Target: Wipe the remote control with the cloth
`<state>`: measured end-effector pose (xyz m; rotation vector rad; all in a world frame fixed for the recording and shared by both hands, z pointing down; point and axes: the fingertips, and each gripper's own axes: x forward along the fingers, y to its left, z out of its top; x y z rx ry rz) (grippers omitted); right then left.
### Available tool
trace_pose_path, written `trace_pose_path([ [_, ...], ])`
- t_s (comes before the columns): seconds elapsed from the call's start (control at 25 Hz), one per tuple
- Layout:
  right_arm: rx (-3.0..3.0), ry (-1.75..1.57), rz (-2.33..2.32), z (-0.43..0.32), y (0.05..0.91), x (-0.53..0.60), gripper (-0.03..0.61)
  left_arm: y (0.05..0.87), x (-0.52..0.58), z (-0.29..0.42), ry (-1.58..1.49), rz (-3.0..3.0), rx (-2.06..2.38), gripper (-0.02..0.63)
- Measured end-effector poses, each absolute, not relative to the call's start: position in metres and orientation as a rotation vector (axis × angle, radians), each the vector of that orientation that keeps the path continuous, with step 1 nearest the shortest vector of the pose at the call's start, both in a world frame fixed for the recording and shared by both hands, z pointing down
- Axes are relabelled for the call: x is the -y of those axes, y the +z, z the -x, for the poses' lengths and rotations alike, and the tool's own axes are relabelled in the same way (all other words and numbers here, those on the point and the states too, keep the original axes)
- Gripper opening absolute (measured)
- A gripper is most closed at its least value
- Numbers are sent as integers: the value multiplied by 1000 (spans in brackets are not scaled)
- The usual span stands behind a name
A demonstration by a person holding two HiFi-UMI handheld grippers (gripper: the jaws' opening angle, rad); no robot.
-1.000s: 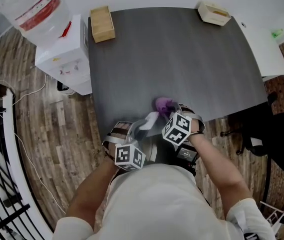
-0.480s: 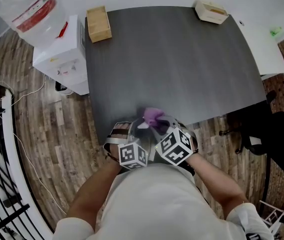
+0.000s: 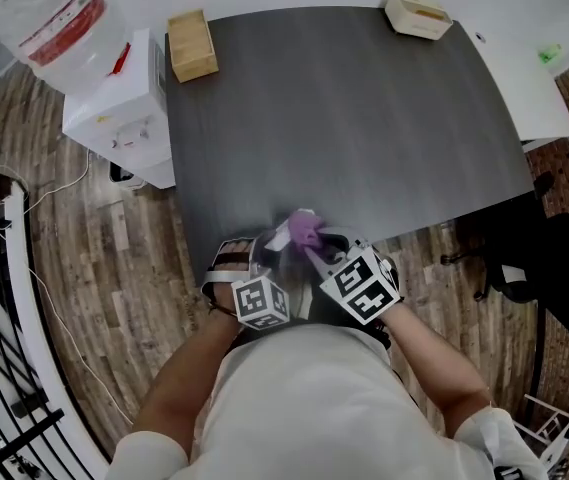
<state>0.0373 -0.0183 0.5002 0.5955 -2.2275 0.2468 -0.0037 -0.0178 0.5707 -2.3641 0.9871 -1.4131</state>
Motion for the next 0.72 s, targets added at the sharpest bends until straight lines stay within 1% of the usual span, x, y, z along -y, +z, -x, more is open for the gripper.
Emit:
trace_pose_path([
  [0.16, 2064, 213, -635, -59, 549, 30, 86, 591, 4, 4, -1482, 2378, -868, 106],
  [0.2, 2046, 200, -626, -59, 557, 32, 86, 596, 0, 4, -1507, 2380, -830, 113],
  [0.28, 2019, 168, -608, -57, 568, 37, 86, 604, -6, 3, -1544, 2383, -781, 162],
  [0.32, 2007, 150, -601, -56, 572, 41, 86, 606, -7, 3, -1554, 2385, -770, 173],
  [0.48, 1951, 117, -590, -55, 584, 63, 86, 607, -14, -3, -1547, 2418, -691, 183],
  [0.56, 1937, 113, -567, -53, 586, 69, 86, 601, -16, 0, -1515, 2464, -707, 190],
  [0.72, 1936, 54, -551, -52, 568, 84, 86, 601, -5, 21, -1531, 2577, -907, 189],
])
